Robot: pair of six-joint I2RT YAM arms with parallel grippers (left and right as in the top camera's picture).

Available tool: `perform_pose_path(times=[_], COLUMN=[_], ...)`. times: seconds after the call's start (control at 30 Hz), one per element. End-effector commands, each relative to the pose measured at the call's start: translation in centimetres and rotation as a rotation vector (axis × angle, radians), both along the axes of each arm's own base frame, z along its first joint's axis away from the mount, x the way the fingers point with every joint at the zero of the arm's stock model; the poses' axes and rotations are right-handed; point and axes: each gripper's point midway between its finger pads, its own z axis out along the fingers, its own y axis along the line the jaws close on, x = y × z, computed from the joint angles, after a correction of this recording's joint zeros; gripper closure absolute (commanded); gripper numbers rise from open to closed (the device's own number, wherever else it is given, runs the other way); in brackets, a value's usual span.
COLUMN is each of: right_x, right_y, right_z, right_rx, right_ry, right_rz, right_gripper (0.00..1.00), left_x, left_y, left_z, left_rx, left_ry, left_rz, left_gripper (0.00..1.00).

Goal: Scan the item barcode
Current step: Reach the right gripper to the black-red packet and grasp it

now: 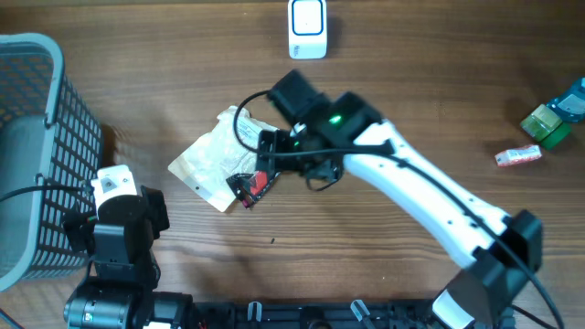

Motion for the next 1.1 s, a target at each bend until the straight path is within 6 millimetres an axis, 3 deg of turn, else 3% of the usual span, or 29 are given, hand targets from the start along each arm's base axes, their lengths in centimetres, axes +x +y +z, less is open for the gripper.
perform_pose_path(times=[0.0, 0.07, 0.1, 0.2, 0.47, 0.7, 1.07], right_x=[-0.4, -0.1, 0.3, 0.9, 2.1, 2.7, 2.8], right_y=[1.8, 4.8, 5.4, 5.1, 3.9, 4.5, 4.2], right_z=[-5.0, -7.3, -8.8, -11.7, -13.4, -15.7, -16.3], right_rx=[-0.042, 0.047, 0.045, -0.015, -0.089, -0.088, -0.106], right_ry=[0.166, 0.236, 0.259, 0.304, 0.279, 0.288, 0.279], right_rz=[-0.175, -0.147, -0.195, -0.342, -0.538, -0.557, -0.563], right_gripper=[0.1, 0.1, 0.1, 0.11, 0.22, 0.25, 0.58], left_x=[-0.1, -0.1, -0.1, -0.1, -0.1, -0.1, -0.1], left_y=[0.3, 0.3, 0.3, 0.3, 0.3, 0.3, 0.3], left_z=[0.3, 0.3, 0.3, 0.3, 0.3, 0.3, 0.3], left_rx=[0.006, 0.006, 0.006, 0.006, 0.006, 0.006, 0.006], left_ry=[-0.009, -0.009, -0.009, -0.009, -0.009, -0.009, -0.01], left_rz=[0.014, 0.014, 0.014, 0.014, 0.014, 0.014, 0.015], left_gripper=[0.0, 0.0, 0.0, 0.0, 0.0, 0.0, 0.0])
